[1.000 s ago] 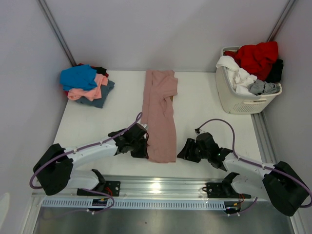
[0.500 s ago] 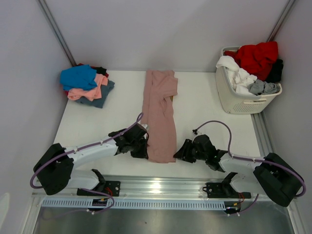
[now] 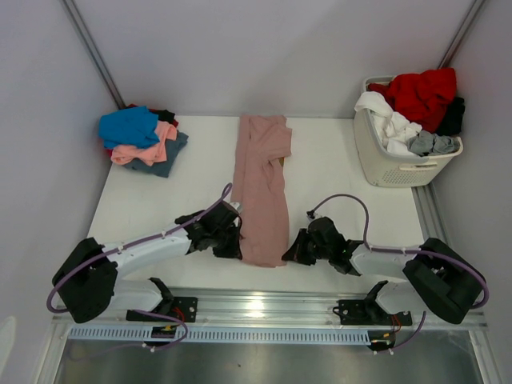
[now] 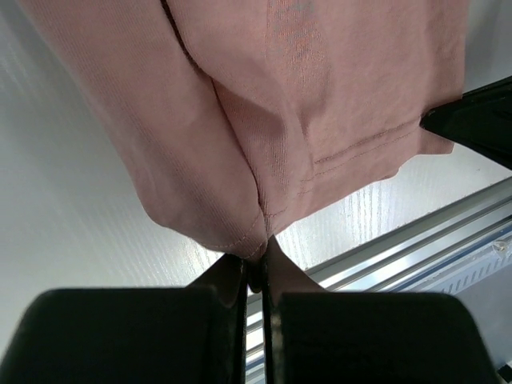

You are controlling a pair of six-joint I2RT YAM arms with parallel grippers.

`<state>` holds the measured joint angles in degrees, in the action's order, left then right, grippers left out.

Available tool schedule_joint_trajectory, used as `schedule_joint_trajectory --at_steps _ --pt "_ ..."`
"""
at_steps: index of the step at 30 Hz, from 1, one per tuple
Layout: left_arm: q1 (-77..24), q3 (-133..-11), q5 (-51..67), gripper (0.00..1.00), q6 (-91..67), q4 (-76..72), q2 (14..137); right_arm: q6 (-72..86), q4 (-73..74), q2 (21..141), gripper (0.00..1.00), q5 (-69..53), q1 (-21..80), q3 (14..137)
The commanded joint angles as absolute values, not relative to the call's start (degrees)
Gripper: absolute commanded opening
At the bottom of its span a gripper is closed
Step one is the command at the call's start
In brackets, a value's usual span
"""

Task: Fold and stack the t-shirts
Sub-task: Grab the bottom of the folded rectangular tshirt with both arms

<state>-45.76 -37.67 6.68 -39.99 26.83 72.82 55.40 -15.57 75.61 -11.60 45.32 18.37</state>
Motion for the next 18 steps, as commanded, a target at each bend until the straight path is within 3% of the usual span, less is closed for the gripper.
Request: schedule_joint_trajectory --at_steps 1,7,18 --pt "-44.91 -39.55 6.86 0.01 -39.02 27.5 70.23 53.09 -10.04 74.54 0.0 -8.97 45.7 21.88" --pt "-44.3 -41.13 6.24 0.01 -38.67 30.32 69.96 49.14 -2.47 71.46 0.0 -6.68 45.44 26.45" --pt "-42.02 -49.21 5.1 0.01 -36.39 34.01 72.07 43.25 2.64 75.41 0.0 -13.18 38.5 34.8"
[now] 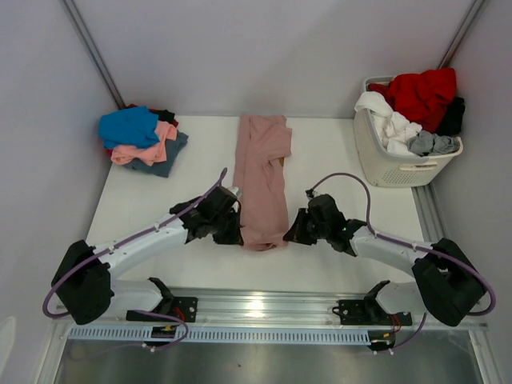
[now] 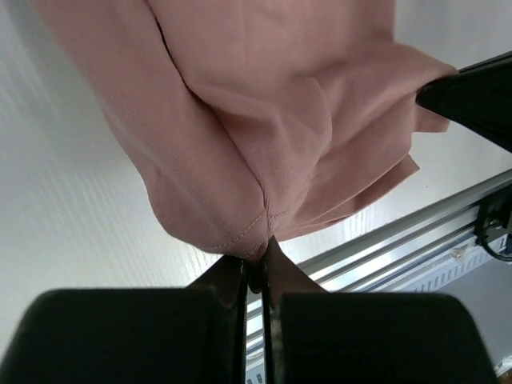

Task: Fold and stack the t-shirts
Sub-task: Grab the bottom of the folded rectangular tshirt with both arms

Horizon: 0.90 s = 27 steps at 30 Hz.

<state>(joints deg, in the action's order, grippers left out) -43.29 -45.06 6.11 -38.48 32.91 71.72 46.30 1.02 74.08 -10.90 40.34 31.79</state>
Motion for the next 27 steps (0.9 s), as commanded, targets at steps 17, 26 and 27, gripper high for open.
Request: schedule_joint_trajectory --at_steps 17,26,27 --pt "-35.69 -66.0 6.24 0.01 -32.17 36.91 81.03 35.6 3.78 87.71 0.0 -19.34 30.77 50.7" --pt "-33.05 -74.17 7.03 0.01 -30.85 37.71 90.35 33.14 5.01 95.26 0.0 -21.36 27.08 60.72" --pt "-32.87 -74.35 7.03 0.01 -30.68 37.62 90.79 32.87 5.27 95.8 0.0 -21.36 26.72 61.6"
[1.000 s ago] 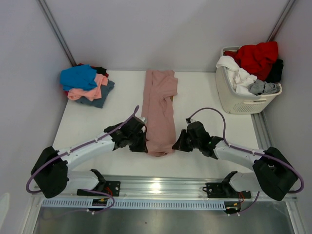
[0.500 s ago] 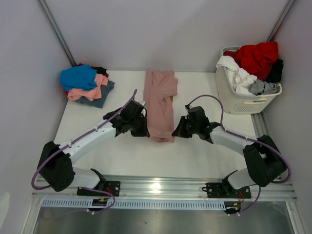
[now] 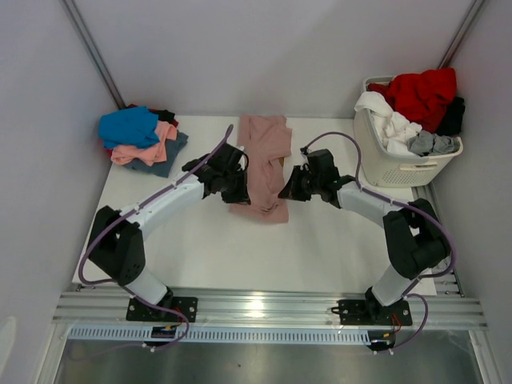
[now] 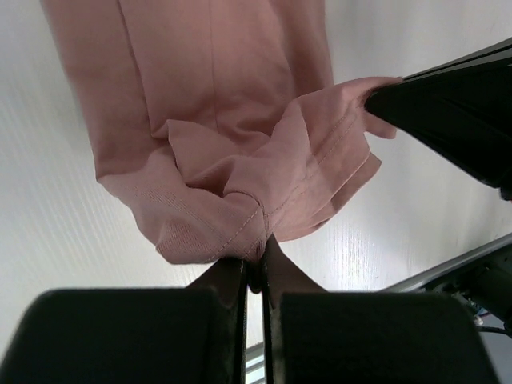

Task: Fold and stack the t-shirts
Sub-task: Grab the bottom of the folded rectangular tshirt with both arms, then fold the folded rectangular tshirt in 1/3 of the way

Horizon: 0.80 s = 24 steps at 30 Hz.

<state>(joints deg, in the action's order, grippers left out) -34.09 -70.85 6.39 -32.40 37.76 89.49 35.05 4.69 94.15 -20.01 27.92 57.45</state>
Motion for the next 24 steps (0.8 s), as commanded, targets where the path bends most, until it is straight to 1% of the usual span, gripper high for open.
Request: schedule_joint_trajectory --at_steps 1,4,15,24 --pt "-32.61 -74.88 7.03 0.01 -30.67 37.53 92.01 32.7 5.8 96.32 0.0 -21.44 26.46 62.48" --pt "-31.82 -77.86 7.03 0.01 -30.85 37.53 94.3 32.17 6.24 98.34 0.0 -21.71 25.32 65.21" --pt "-27.51 -82.87 5.63 0.01 -32.43 35.42 100.98 33.13 5.27 105.29 0.0 -21.62 22.77 72.06" --pt "-23.91 -88.41 8.78 0.01 -32.96 33.22 107.83 32.52 7.11 112.67 0.0 -21.09 21.45 79.27"
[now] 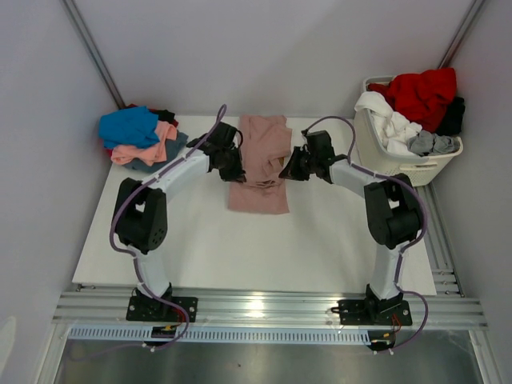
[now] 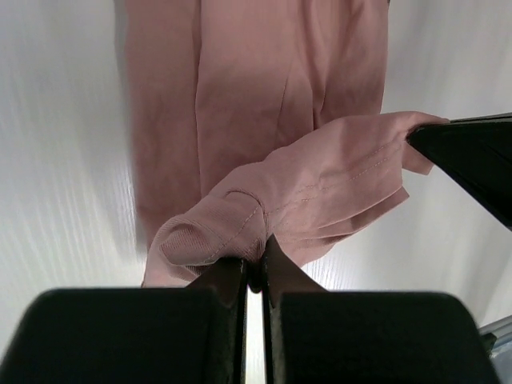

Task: Fold and stack the t-shirts
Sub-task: Fold the folded rectangular tshirt in 1/3 of the way

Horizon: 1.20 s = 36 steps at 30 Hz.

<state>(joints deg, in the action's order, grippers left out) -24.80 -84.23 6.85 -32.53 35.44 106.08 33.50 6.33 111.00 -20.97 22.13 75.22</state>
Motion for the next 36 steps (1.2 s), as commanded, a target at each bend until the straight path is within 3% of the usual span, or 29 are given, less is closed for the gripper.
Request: schedule_joint_trajectory --at_steps 1,12,21,22,26,28,29,31,36 --pt "-23.56 -89.38 9.22 0.01 -32.96 33.22 108.36 32.52 7.29 113.28 0.0 -21.01 21.36 79.97" --pt "-22.5 -96.76 16.26 0.02 -32.34 32.34 115.66 33.66 8.69 119.96 0.0 -20.57 20.3 88.67" --pt "-21.53 -105.29 15.91 0.13 -32.87 34.8 122.6 33.57 10.9 125.24 0.0 -19.86 19.6 95.53" --pt "-21.19 -106.08 15.73 0.19 -33.05 35.07 123.13 33.57 10.99 126.11 0.0 -19.78 19.6 96.49" --pt "-19.95 -107.14 15.65 0.21 -33.92 35.51 124.98 33.31 12.21 127.97 0.01 -18.99 19.25 98.79" --pt "-18.99 -106.96 15.64 0.22 -34.54 35.51 125.68 33.31 12.57 128.58 0.08 -18.37 19.07 99.31" --pt "-18.64 -107.05 15.91 0.24 -34.8 35.51 126.03 33.31 12.31 128.84 0.22 -17.93 18.99 99.49" --pt "-17.67 -106.96 15.82 0.33 -35.42 35.42 126.56 33.22 11.78 128.67 0.36 -17.41 18.9 99.23" --pt "-16.26 -106.0 15.12 0.45 -35.95 35.51 126.39 31.56 10.03 125.96 0.44 -13.19 18.81 96.78"
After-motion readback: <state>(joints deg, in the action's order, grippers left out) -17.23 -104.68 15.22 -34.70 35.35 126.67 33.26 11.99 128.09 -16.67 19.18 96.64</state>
